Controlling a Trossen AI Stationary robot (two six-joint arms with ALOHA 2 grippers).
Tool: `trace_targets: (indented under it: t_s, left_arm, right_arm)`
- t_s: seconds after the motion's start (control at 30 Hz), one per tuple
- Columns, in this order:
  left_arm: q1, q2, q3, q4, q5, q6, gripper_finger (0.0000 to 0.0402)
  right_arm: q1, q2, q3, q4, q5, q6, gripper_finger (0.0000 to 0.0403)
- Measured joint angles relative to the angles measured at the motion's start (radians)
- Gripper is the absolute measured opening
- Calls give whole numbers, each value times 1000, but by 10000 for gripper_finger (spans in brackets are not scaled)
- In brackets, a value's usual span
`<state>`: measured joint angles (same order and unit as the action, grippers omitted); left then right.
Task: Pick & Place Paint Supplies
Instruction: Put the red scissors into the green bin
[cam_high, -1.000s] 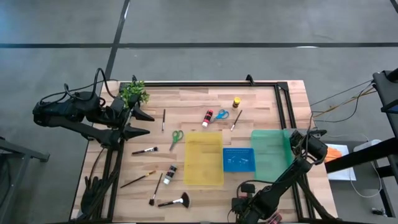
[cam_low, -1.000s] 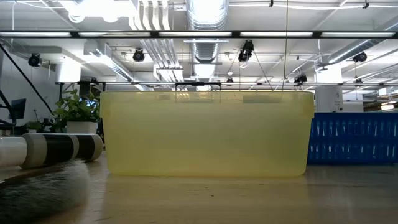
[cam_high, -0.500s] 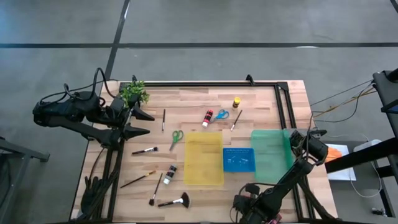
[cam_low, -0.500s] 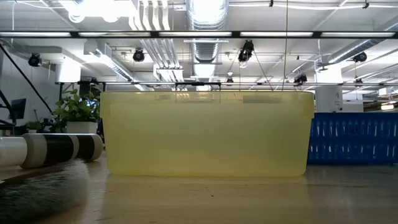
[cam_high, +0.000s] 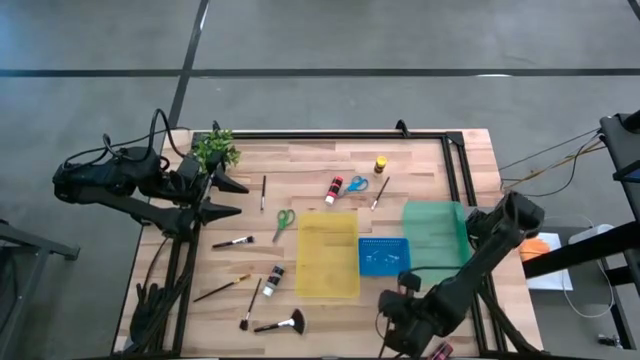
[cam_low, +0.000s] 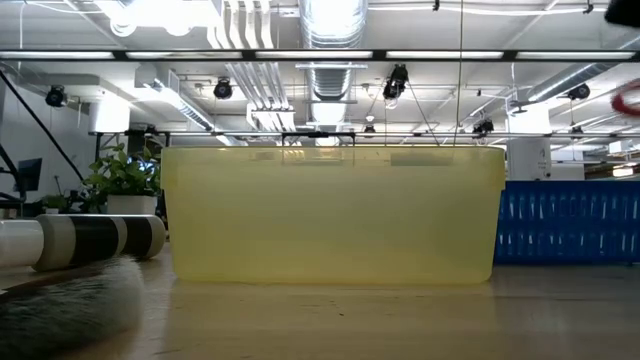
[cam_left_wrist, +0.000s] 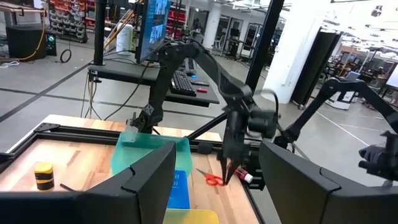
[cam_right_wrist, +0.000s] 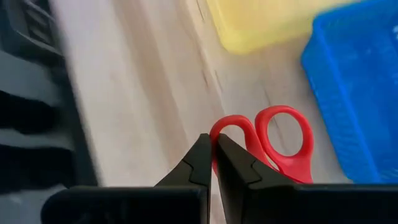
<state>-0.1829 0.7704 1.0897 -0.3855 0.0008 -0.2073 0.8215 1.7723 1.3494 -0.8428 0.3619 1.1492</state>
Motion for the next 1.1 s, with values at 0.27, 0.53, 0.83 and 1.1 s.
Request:
trace_targets:
  t_s: [0.27,0.53,0.83,1.1]
  left_arm:
    - [-1,-1,0,-1,12,18,244]
    - [-1,0,0,-2,16,19,244]
    - [-2,0,0,-2,18,39,244]
    - [-2,0,0,-2,15,51,244]
  right_arm:
    - [0,-144,3,59,144,43,8]
    - [-16,-271,3,-403,261,481,8]
    - [-23,-317,-74,-557,91,854,8]
    - [-148,-363,-263,-400,17,971,8]
